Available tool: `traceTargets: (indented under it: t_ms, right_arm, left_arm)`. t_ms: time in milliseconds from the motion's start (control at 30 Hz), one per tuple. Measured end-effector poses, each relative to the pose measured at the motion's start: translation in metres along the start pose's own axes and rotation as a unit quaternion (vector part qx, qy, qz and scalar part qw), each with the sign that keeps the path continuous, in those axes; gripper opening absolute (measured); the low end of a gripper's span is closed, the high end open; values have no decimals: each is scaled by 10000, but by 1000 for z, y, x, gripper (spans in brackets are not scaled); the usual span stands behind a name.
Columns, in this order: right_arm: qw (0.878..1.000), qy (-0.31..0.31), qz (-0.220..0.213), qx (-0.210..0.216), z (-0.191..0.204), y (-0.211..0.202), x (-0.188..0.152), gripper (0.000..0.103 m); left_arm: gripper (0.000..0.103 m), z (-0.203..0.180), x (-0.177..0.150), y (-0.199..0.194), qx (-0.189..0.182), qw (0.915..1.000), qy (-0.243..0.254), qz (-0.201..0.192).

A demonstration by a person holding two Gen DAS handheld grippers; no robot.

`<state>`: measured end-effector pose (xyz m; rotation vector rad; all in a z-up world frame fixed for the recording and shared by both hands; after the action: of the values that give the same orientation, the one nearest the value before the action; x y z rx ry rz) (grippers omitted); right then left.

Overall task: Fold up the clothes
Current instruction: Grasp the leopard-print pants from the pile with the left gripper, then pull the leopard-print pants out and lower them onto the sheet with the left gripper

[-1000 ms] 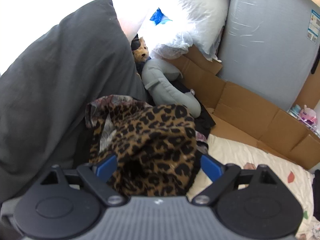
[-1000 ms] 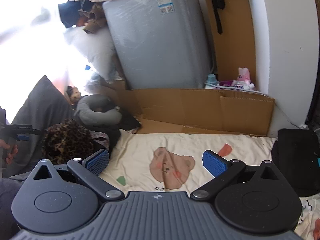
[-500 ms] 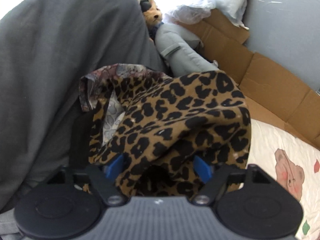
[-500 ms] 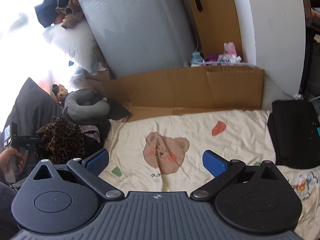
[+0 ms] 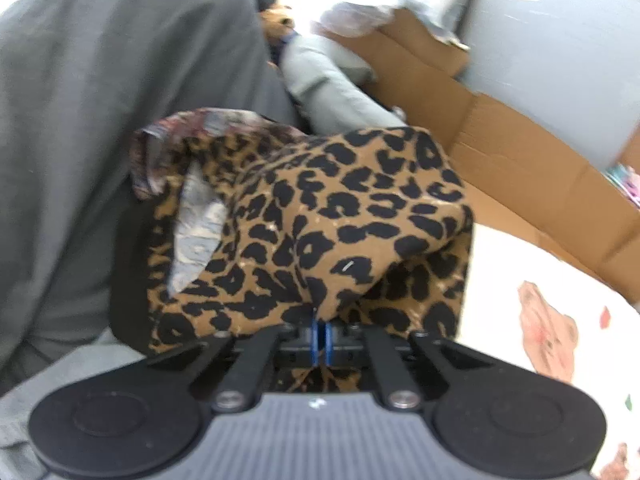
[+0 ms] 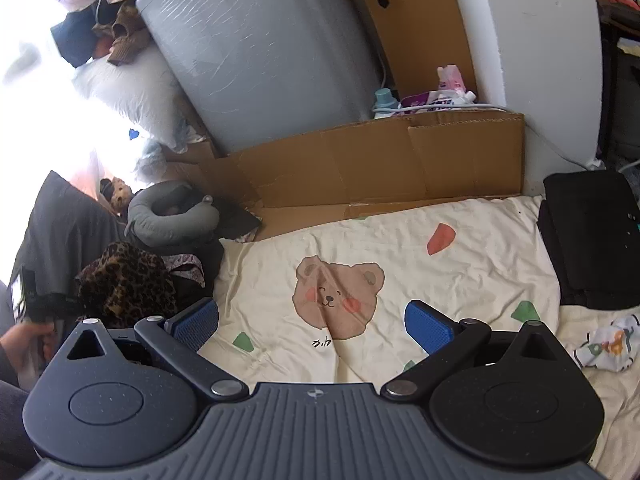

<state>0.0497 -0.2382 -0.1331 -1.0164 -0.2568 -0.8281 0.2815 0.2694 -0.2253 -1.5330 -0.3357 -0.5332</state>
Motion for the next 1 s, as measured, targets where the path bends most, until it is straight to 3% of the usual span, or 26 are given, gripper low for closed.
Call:
traceTargets:
  t_ms: [367, 633, 733, 1000]
  right_arm:
    - [9994, -229, 148, 221, 18, -24, 25, 102]
    - [9959, -250, 318, 812, 28, -17, 13, 102]
    - [9956, -243, 360, 827, 25, -14, 10, 102]
    - [9952, -184, 476, 837, 18, -4, 5, 102]
  left_arm:
    - [2, -66, -20, -43, -748, 9970, 143, -141]
    - [2, -103, -23, -87, -1056, 9929, 510, -185]
    - [2, -115, -23, -104, -1049, 9923, 598, -277]
    - [1, -163, -28, -124, -1457, 9867, 650, -323]
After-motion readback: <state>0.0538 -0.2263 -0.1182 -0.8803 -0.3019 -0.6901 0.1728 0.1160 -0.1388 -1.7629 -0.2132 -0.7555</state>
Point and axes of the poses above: each gripper's, at about its wrist camera, not at the fingertips, and y roughly the way its jaws point, z to its left, x to its top, the point moved 10 cm from there along y, roughly the way its jaws point, and after that the axes turned 12 degrees about y, right-handed, at the moved point
